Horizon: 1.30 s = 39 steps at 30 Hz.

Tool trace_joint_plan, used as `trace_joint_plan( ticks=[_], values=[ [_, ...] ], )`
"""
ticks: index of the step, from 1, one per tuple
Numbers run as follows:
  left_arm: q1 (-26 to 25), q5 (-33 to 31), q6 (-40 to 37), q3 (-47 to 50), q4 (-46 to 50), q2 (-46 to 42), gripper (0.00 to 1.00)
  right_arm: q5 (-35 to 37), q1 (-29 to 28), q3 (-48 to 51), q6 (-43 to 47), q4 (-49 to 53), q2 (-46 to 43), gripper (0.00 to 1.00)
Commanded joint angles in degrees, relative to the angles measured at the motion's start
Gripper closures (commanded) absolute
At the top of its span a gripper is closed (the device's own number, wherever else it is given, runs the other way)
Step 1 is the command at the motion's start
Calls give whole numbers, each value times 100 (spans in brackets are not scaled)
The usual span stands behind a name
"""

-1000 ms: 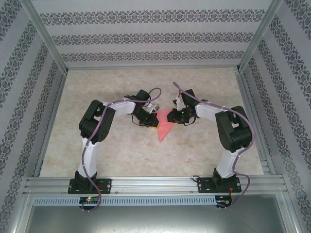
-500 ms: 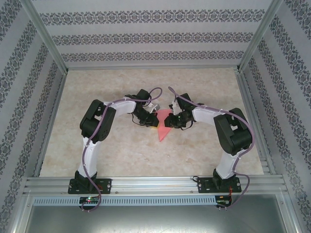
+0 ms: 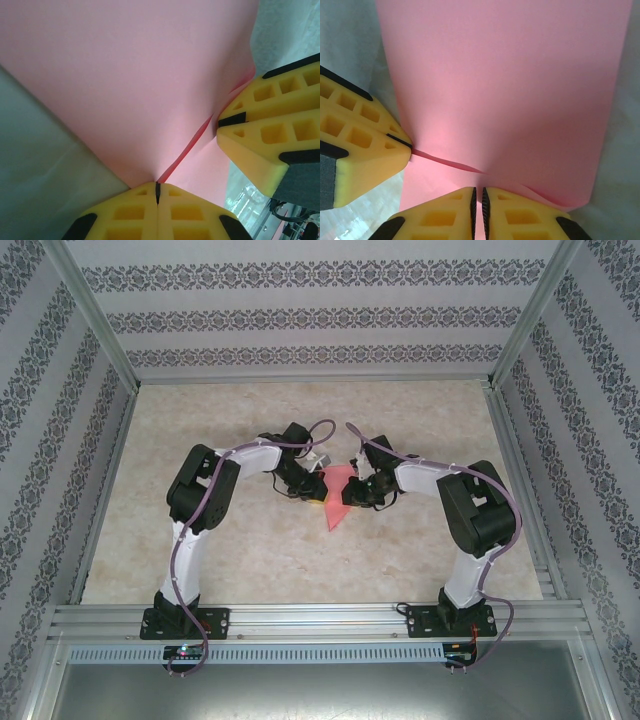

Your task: Fold a paper plane with a square sheet of paper (pick it up from the middle)

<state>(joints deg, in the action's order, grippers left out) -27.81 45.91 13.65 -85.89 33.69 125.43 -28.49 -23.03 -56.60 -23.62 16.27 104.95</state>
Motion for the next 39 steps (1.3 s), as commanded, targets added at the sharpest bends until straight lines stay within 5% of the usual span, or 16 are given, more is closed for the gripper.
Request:
trace_joint_plan(
  ticks=[1, 19, 25, 39],
  values=[
    [-93, -218, -181, -87, 251, 253, 97, 388, -9, 241, 118, 301, 81, 84],
    [-88, -882, 36, -513, 543, -648, 77, 685, -18, 390, 140, 299, 276, 87],
    [-218, -708, 300, -144, 305, -1168, 77, 669, -26, 415, 127, 254, 272, 87],
    [-594, -325, 567, 352, -410, -540, 85, 223, 79, 678, -81, -153, 153, 88]
  ],
)
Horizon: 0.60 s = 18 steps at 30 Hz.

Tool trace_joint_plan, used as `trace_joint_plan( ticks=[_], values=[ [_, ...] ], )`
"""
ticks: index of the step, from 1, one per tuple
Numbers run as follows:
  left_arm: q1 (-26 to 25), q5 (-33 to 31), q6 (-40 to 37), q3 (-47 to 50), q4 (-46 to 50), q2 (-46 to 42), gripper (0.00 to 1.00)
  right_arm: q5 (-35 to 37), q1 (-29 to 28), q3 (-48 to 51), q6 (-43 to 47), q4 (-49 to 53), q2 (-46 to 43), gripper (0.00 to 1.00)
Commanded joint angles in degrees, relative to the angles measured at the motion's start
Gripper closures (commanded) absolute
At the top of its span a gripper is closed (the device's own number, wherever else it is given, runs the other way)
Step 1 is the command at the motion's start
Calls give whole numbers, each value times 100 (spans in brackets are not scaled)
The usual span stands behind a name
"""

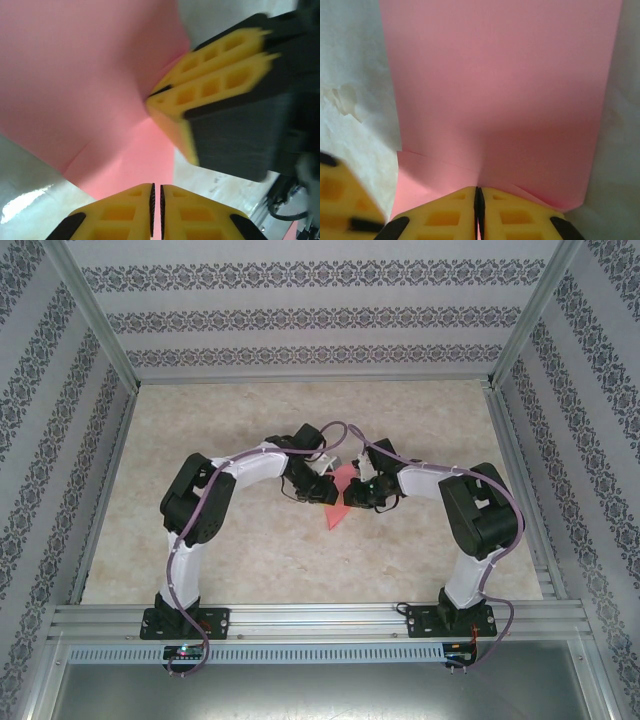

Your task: Fold a paper plane with a square sheet of paper (pick it up from the middle)

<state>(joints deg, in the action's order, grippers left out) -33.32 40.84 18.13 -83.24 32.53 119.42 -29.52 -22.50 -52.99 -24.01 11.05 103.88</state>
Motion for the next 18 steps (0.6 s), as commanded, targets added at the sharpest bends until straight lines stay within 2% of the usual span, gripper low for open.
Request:
trace_joint_plan(
  ticks=[1, 11, 18],
  values=[
    [-56, 204, 106, 119, -323, 104, 86, 312, 34, 326, -49, 363, 256, 89],
    [-69, 171, 54, 360, -503, 406, 86, -13, 114, 410, -204, 91, 147, 89],
    [-69, 29, -104, 424, -378, 590, 87, -272, 175, 616, -647, -343, -325, 87]
  ],
)
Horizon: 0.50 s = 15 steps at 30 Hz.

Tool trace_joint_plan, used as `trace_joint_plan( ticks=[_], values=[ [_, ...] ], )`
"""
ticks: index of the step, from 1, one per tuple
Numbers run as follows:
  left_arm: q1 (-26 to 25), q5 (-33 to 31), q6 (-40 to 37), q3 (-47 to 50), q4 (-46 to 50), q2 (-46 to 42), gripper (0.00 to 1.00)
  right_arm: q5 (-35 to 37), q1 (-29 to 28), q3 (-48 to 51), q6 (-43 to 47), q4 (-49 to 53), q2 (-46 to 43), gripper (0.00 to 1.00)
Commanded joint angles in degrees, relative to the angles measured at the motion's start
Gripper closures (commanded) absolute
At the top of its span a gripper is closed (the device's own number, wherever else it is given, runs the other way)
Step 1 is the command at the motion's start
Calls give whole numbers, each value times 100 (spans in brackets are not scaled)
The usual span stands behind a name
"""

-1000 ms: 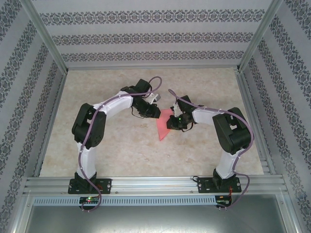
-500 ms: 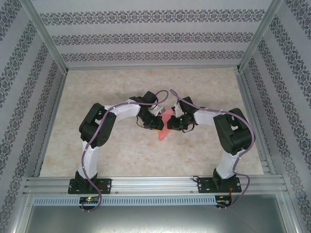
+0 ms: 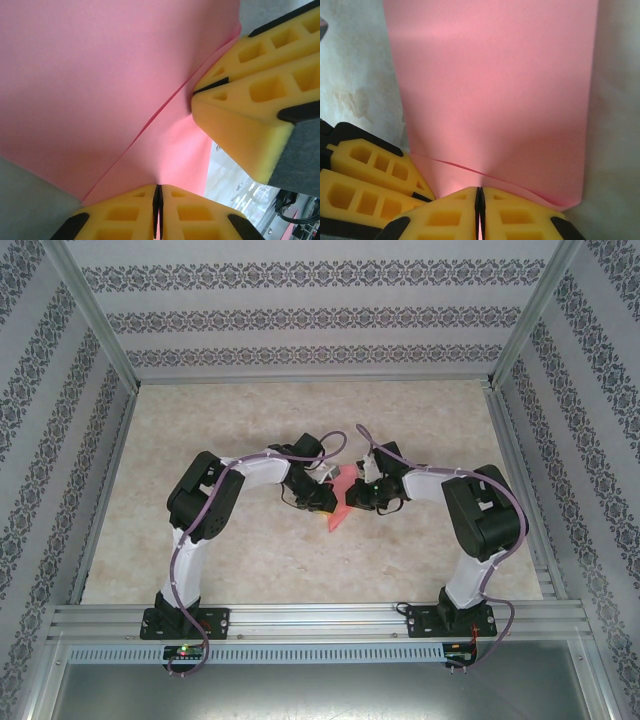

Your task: Fold a paper plane with a square sheet of paper (pick it up from the middle)

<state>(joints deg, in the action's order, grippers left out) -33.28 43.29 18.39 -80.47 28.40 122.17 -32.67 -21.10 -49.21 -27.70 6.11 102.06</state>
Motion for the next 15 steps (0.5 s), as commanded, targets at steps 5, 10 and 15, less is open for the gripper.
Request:
trace_joint_plan(
  ticks=[5, 10, 15],
  values=[
    [-74, -460, -246, 155, 138, 410, 87, -160, -4, 553, -821, -445, -520, 86],
    [-74, -601, -327, 119, 222, 473, 87, -271, -218, 806, -1375, -983, -709, 86],
    [-70, -603, -376, 129, 234, 506, 87, -178, -446, 903, -1601, -1144, -731, 86]
  ],
)
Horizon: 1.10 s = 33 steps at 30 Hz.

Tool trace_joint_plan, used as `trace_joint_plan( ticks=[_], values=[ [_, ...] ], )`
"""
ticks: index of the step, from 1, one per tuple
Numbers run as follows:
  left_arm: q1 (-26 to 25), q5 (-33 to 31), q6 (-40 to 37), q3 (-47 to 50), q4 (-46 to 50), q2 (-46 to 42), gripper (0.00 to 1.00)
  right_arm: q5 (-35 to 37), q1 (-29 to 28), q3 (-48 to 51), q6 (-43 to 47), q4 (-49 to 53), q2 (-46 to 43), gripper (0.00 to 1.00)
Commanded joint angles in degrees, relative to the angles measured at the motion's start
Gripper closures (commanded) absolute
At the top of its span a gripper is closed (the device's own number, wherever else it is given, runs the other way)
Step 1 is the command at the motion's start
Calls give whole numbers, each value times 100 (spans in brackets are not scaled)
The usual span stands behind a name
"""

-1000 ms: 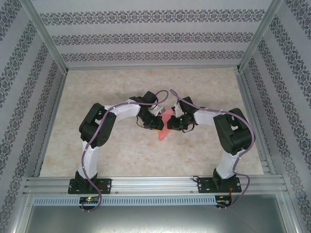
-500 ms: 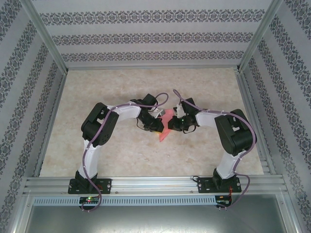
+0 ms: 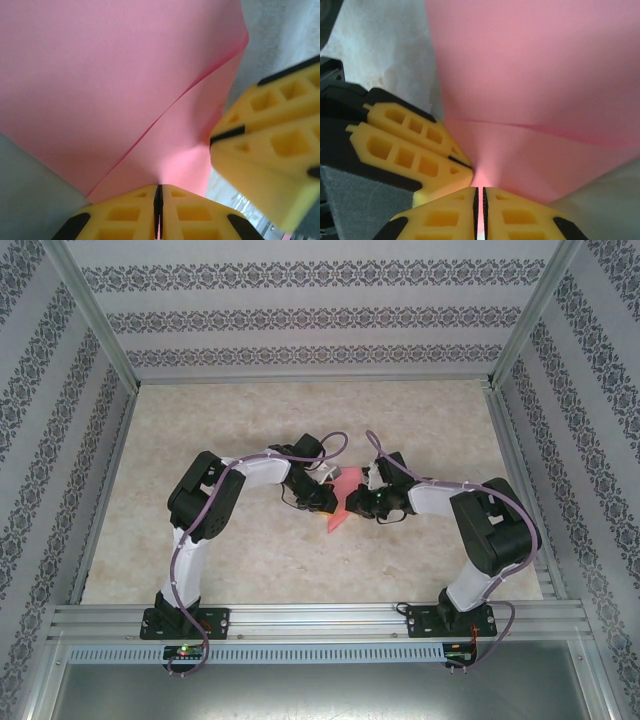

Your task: Fold a paper plane with a square sheet of paper (pick it up from the middle)

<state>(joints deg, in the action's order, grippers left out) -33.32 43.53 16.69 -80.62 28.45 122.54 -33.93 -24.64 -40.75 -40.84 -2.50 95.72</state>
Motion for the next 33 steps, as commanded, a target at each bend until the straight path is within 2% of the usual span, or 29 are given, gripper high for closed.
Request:
trace_joint_plan(
  ticks=[1, 11, 16, 24, 33],
  values=[
    [-69, -626, -199, 143, 226, 480, 87, -43, -142, 47, -289, -284, -31, 86],
    [-62, -635, -268, 125, 283, 525, 88, 352, -192, 133, 36, 398, 243, 87],
    [-52, -642, -289, 108, 306, 540, 88, 379, -221, 246, 34, 485, 41, 87],
    [-52, -605, -336, 47, 359, 600, 88, 499, -515, 253, -460, 104, -563, 87],
    [-34, -572, -351, 68, 337, 601, 88, 541, -752, 339, -672, -267, -137, 88]
  ],
)
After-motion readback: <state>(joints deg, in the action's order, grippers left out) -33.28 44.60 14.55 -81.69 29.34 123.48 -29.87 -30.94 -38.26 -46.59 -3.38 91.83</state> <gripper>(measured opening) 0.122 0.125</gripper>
